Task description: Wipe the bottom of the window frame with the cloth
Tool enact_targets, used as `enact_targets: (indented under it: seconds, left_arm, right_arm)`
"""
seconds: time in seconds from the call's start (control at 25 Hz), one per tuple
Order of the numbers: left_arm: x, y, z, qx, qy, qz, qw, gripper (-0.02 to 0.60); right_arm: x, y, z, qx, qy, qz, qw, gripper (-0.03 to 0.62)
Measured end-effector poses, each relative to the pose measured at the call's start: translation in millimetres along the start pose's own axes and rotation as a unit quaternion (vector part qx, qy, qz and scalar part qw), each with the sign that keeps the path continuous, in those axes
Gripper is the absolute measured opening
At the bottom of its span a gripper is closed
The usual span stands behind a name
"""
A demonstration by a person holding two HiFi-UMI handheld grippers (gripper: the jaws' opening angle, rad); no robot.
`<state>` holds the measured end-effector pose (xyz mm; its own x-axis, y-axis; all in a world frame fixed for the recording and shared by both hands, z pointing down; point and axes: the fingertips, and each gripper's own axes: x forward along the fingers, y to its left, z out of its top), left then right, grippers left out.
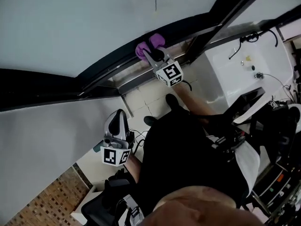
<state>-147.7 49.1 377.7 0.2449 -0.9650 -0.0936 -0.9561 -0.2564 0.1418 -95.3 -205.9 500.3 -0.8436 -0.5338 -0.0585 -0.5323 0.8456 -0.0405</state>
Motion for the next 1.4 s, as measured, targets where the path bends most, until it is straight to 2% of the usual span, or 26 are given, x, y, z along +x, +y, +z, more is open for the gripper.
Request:
enact_targets:
  seconds: [0.04, 0.12, 0.24, 0.4, 0.6, 0.76, 0.8, 0.88, 0.96, 1.0, 1.08, 1.16, 1.28, 1.4]
  left_arm:
    - [1, -3, -1, 0.0, 0.005, 0.004, 1.0, -0.008]
    - [-1, -8, -3, -0.002, 0.013, 0.013, 0.9998, -0.009]
    - [-3, -4, 1, 0.002, 0.016, 0.019, 0.9997, -0.009]
    - [3, 1, 3, 0.008, 0.015, 0.009, 0.9998, -0.009]
    - [14, -4, -8, 0.0, 0.02, -0.01, 0.9998, -0.009]
    - [16, 1, -8, -0.001, 0.022, -0.012, 0.9997, -0.009]
    - [16, 3, -8, -0.002, 0.021, -0.012, 0.9997, -0.009]
    - [16, 5, -10, -0.005, 0.018, -0.012, 0.9997, -0.009]
    - [18, 6, -12, -0.005, 0.015, -0.015, 0.9998, -0.009]
    - [20, 5, -13, -0.005, 0.013, -0.017, 0.9998, -0.009]
    - [20, 2, -12, -0.004, 0.008, -0.018, 0.9998, -0.009]
    - [17, -3, -8, 0.0, 0.004, -0.015, 0.9999, -0.009]
    - [11, -2, -4, 0.0, 0.003, 0.001, 1.0, -0.009]
    - [5, 7, -5, -0.003, 0.004, 0.016, 0.9999, -0.008]
  right_arm:
    - [3, -2, 1, -0.023, 0.002, -0.002, 1.0, 0.063]
    - [-1, -1, 2, -0.036, -0.004, 0.005, 0.999, 0.063]
    - [-10, 7, 6, -0.016, -0.022, 0.026, 0.999, 0.063]
    - [-26, 25, 6, 0.012, -0.036, 0.058, 0.998, 0.063]
    - [-61, 47, 1, 0.003, -0.017, 0.083, 0.996, 0.063]
    - [-105, 73, 46, -0.013, -0.056, 0.114, 0.992, 0.063]
    - [-112, 72, 58, -0.014, -0.046, 0.107, 0.993, 0.063]
    - [-106, 49, 76, -0.029, 0.007, 0.063, 0.998, 0.063]
    - [-69, 15, 88, -0.056, 0.064, 0.024, 0.996, 0.063]
    - [-41, 1, 92, -0.083, 0.083, 0.019, 0.993, 0.063]
    - [12, -16, 81, -0.138, 0.128, 0.03, 0.982, 0.063]
    - [41, -22, 56, -0.156, 0.188, 0.047, 0.969, 0.064]
    - [40, -15, 49, -0.178, 0.234, 0.082, 0.952, 0.063]
    - [11, 2, 55, -0.199, 0.242, 0.109, 0.943, 0.061]
